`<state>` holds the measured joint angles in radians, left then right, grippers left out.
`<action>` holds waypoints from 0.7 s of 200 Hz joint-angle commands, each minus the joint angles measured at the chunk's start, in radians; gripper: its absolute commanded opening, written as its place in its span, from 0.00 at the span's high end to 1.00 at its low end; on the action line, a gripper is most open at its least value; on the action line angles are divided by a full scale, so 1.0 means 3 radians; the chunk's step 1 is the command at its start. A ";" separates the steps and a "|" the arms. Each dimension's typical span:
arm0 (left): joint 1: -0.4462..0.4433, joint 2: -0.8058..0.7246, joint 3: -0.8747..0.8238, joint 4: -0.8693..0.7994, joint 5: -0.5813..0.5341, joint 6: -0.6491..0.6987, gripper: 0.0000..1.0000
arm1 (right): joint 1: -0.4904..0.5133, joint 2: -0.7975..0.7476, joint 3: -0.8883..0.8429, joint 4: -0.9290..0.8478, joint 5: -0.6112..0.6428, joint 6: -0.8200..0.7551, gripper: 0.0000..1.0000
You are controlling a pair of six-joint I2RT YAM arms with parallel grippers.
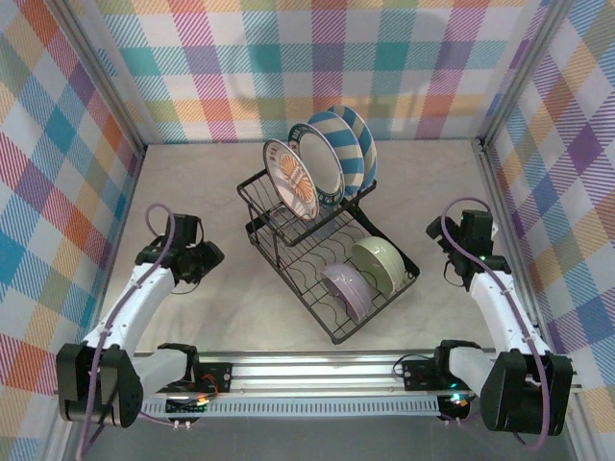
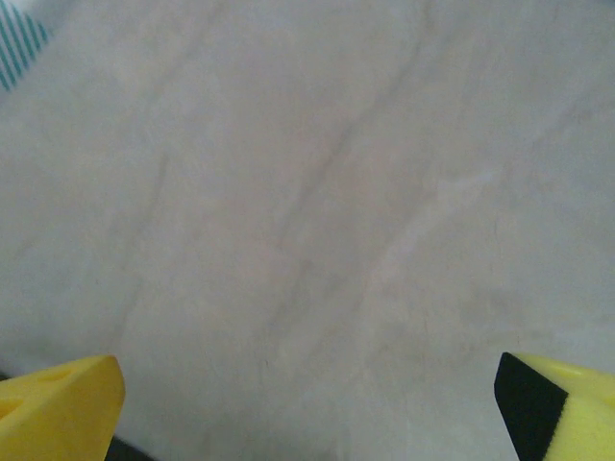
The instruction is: Unload the mixed dishes from the dish rack
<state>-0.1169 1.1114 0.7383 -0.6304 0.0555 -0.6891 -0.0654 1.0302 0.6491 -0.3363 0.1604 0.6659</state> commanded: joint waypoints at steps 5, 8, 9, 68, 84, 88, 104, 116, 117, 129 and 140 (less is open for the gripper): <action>-0.0205 0.0170 -0.0098 0.0143 0.0378 -0.0285 0.60 | -0.0015 -0.0192 -0.0026 -0.0393 -0.0287 -0.0028 0.03; -0.0220 0.0189 -0.0103 0.0174 0.0377 -0.0303 0.62 | -0.0014 -0.0202 -0.0046 -0.0395 -0.0296 -0.0036 0.03; -0.0227 0.0195 -0.0103 0.0184 0.0377 -0.0307 0.62 | -0.0016 -0.0205 -0.0051 -0.0391 -0.0298 -0.0036 0.03; -0.0514 0.0702 -0.0049 0.0748 0.0505 -0.0671 0.80 | -0.0021 0.0147 -0.0147 -0.0485 -0.0443 -0.0003 0.18; -0.0531 0.0796 -0.0058 0.0883 0.0549 -0.0761 0.81 | -0.0019 0.0225 -0.0136 -0.0442 -0.0513 0.0005 0.24; -0.0535 0.0822 -0.0053 0.0907 0.0560 -0.0781 0.81 | -0.0021 0.0240 -0.0136 -0.0421 -0.0519 0.0006 0.26; -0.0541 0.0895 -0.0040 0.1002 0.0596 -0.0829 0.81 | -0.0019 0.0301 -0.0129 -0.0368 -0.0523 -0.0012 0.32; -0.0546 0.0967 -0.0009 0.1047 0.0617 -0.0859 0.81 | -0.0020 0.0374 -0.0124 -0.0352 -0.0477 -0.0007 0.36; -0.0549 0.0973 -0.0008 0.1047 0.0618 -0.0861 0.81 | -0.0019 0.0380 -0.0121 -0.0352 -0.0475 -0.0006 0.37; -0.0556 0.1031 0.0021 0.1096 0.0628 -0.0894 0.82 | -0.0017 0.0483 -0.0097 -0.0327 -0.0468 -0.0030 0.42; -0.0571 0.1077 0.0038 0.1144 0.0625 -0.0921 0.81 | -0.0022 0.0583 -0.0063 -0.0329 -0.0485 -0.0030 0.49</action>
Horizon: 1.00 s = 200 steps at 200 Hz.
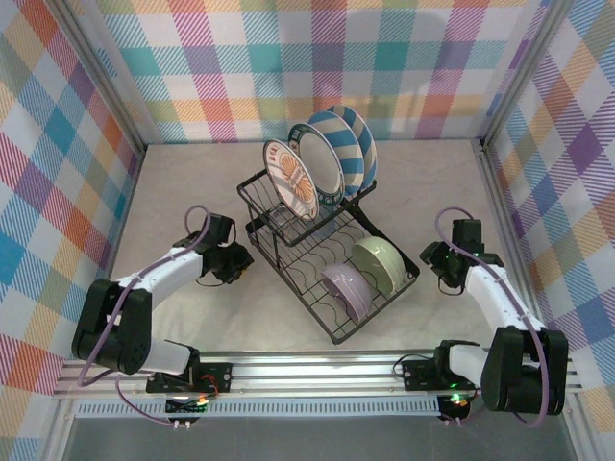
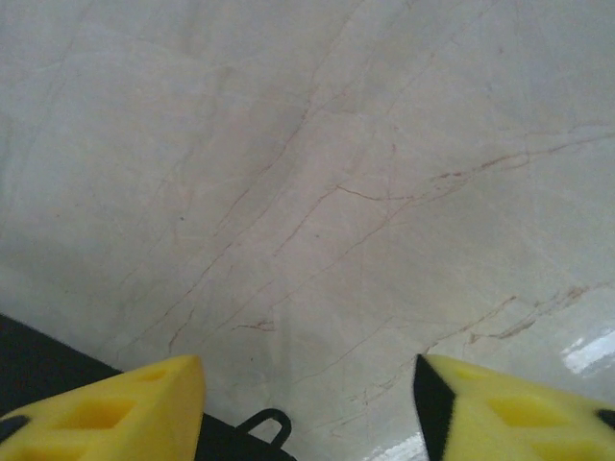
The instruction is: Unload the mixed dishes from the dish rack
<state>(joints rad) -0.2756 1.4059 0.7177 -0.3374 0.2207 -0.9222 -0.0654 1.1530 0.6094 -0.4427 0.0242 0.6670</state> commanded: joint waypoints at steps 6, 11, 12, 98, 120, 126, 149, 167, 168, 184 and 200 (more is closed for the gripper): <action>-0.0050 0.0125 0.0120 0.0169 0.0081 -0.0152 0.81 | -0.0016 0.0220 0.0097 0.0032 -0.0056 -0.0033 0.53; -0.0060 0.0151 0.0127 0.0169 0.0087 -0.0156 0.82 | -0.0018 0.0257 0.0107 0.0033 -0.0079 -0.0034 0.55; -0.0061 0.0156 0.0130 0.0169 0.0087 -0.0157 0.82 | -0.0017 0.0262 0.0112 0.0033 -0.0083 -0.0034 0.56; -0.0186 0.0481 0.0285 0.0497 0.0184 -0.0232 0.82 | -0.0016 0.0445 0.0056 0.0156 -0.0357 -0.0080 0.71; -0.0191 0.0580 0.0347 0.0535 0.0215 -0.0239 0.82 | -0.0017 0.0501 0.0045 0.0192 -0.0432 -0.0087 0.73; -0.0191 0.0601 0.0371 0.0537 0.0220 -0.0239 0.82 | -0.0017 0.0515 0.0044 0.0194 -0.0459 -0.0086 0.73; -0.0191 0.0683 0.0453 0.0548 0.0235 -0.0239 0.82 | -0.0008 0.0539 0.0020 0.0253 -0.0558 -0.0084 0.74; -0.0191 0.0744 0.0532 0.0552 0.0250 -0.0234 0.82 | 0.0006 0.0534 -0.0001 0.0274 -0.0596 -0.0083 0.75; -0.0191 0.0747 0.0540 0.0552 0.0251 -0.0234 0.82 | 0.0005 0.0534 -0.0004 0.0274 -0.0596 -0.0085 0.75; -0.0193 0.0800 0.0618 0.0557 0.0267 -0.0230 0.82 | 0.0020 0.0524 -0.0017 0.0289 -0.0635 -0.0083 0.75; -0.0196 0.0866 0.0703 0.0537 0.0274 -0.0210 0.82 | 0.0040 0.0520 -0.0026 0.0296 -0.0662 -0.0085 0.76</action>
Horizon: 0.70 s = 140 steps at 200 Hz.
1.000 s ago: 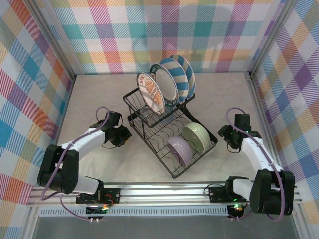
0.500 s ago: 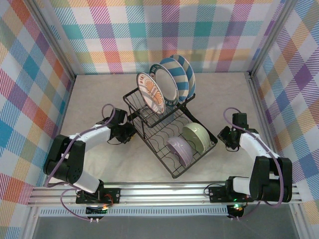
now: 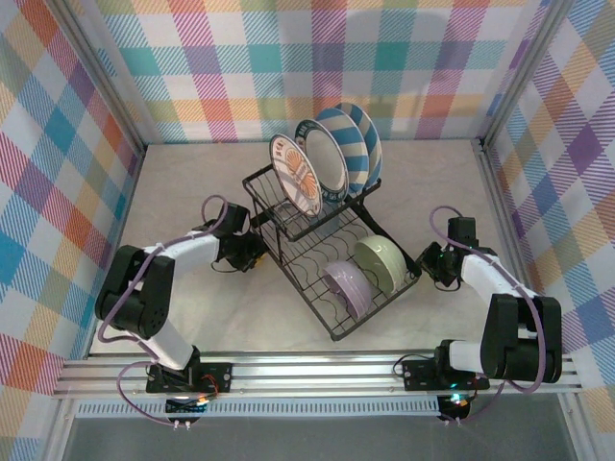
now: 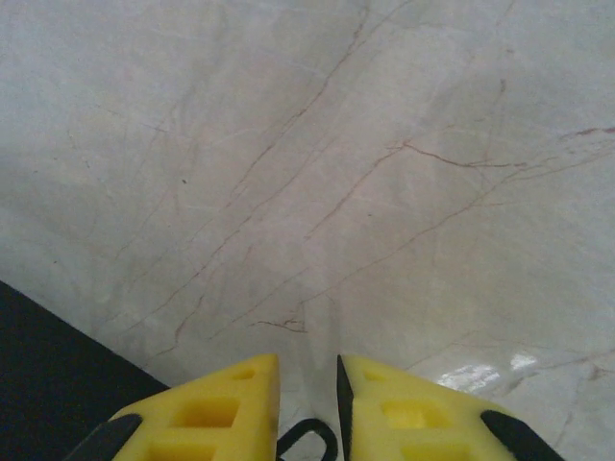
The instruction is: Unload the mixed dishes from the dish rack
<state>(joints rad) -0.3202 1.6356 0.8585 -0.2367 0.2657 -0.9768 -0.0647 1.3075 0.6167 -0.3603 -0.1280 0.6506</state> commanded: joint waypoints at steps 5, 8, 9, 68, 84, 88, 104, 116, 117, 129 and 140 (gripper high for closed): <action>-0.0046 0.0122 0.0263 0.0196 0.0127 -0.0023 0.82 | 0.0043 0.0003 -0.0053 0.0027 -0.0156 -0.0023 0.76; -0.0046 0.0138 0.0277 0.0191 0.0129 -0.0022 0.82 | 0.0042 0.0003 -0.0056 0.0032 -0.0160 -0.0023 0.76; -0.0044 0.0142 0.0283 0.0191 0.0131 -0.0022 0.82 | 0.0044 0.0003 -0.0056 0.0034 -0.0161 -0.0022 0.76; -0.0042 0.0449 0.0665 0.0136 0.0168 0.0029 0.82 | 0.0142 -0.0006 -0.0052 0.0055 -0.0238 0.0033 0.77; -0.0038 0.0540 0.0778 0.0097 0.0177 0.0049 0.82 | 0.0190 -0.0007 -0.0056 0.0066 -0.0253 0.0064 0.77; -0.0037 0.0566 0.0805 0.0090 0.0182 0.0057 0.82 | 0.0202 -0.0007 -0.0056 0.0070 -0.0253 0.0072 0.77; -0.0027 0.0639 0.0914 0.0056 0.0192 0.0080 0.82 | 0.0247 -0.0012 -0.0061 0.0071 -0.0259 0.0098 0.77; -0.0003 0.0682 0.0988 0.0035 0.0202 0.0096 0.82 | 0.0276 -0.0036 -0.0065 0.0062 -0.0259 0.0126 0.77; -0.0002 0.0688 0.0994 0.0034 0.0203 0.0096 0.82 | 0.0279 -0.0034 -0.0066 0.0061 -0.0259 0.0129 0.77; 0.0028 0.0737 0.1082 0.0008 0.0216 0.0116 0.82 | 0.0314 -0.0080 -0.0084 0.0055 -0.0259 0.0165 0.77; 0.0057 0.0798 0.1180 -0.0029 0.0233 0.0148 0.82 | 0.0352 -0.0117 -0.0101 0.0063 -0.0266 0.0196 0.77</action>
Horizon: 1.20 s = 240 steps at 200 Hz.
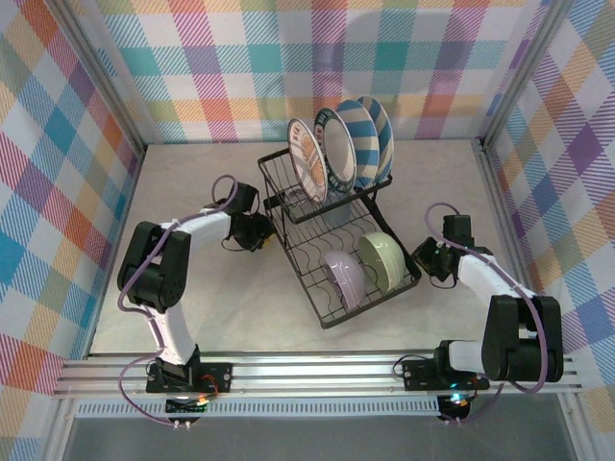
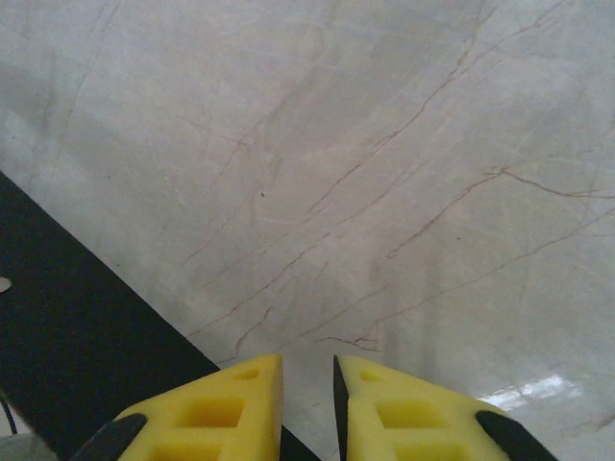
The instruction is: Unload the mixed dishes from the dish rack
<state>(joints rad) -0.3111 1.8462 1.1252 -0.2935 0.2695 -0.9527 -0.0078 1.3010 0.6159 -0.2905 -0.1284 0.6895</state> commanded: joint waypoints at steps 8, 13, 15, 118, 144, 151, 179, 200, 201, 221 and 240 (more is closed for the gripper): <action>0.0043 0.0150 0.0371 0.0133 0.0231 0.0093 0.82 | 0.0191 -0.0120 -0.0111 -0.0162 -0.0268 0.0091 0.76; 0.0054 0.0182 0.0415 0.0116 0.0245 0.0100 0.82 | 0.0217 -0.0127 -0.0117 -0.0158 -0.0268 0.0103 0.76; 0.0061 0.0196 0.0433 0.0107 0.0250 0.0107 0.82 | 0.0226 -0.0131 -0.0116 -0.0154 -0.0268 0.0110 0.76; 0.0257 0.0691 0.1094 -0.0165 0.0492 0.0338 0.81 | 0.0929 -0.0077 -0.0139 0.0090 -0.0067 0.0555 0.76; 0.0280 0.0766 0.1212 -0.0227 0.0542 0.0416 0.80 | 0.1087 -0.0057 -0.0118 0.0161 0.0024 0.0673 0.76; 0.0285 0.0798 0.1240 -0.0242 0.0557 0.0429 0.79 | 0.1115 -0.0048 -0.0116 0.0178 0.0050 0.0699 0.76; 0.0333 0.0862 0.1296 -0.0279 0.0590 0.0451 0.79 | 0.1148 -0.0048 -0.0101 0.0200 0.0106 0.0734 0.76; 0.0401 0.0819 0.1266 -0.0283 0.0583 0.0455 0.78 | 0.1147 -0.0108 -0.0061 0.0080 0.0218 0.0696 0.75; 0.0405 0.0812 0.1260 -0.0284 0.0579 0.0455 0.78 | 0.1149 -0.0113 -0.0060 0.0074 0.0223 0.0694 0.75; 0.0481 0.0685 0.1201 -0.0317 0.0520 0.0490 0.77 | 0.1151 -0.0215 -0.0012 -0.0059 0.0343 0.0628 0.74; 0.0578 0.0552 0.1142 -0.0379 0.0466 0.0498 0.77 | 0.1149 -0.0298 0.0074 -0.0239 0.0469 0.0550 0.73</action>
<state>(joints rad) -0.1654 2.0911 1.4815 -0.3759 0.3775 -0.8238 0.3187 1.2514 0.5911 -0.2756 -0.0074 0.8860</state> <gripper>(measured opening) 0.226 0.267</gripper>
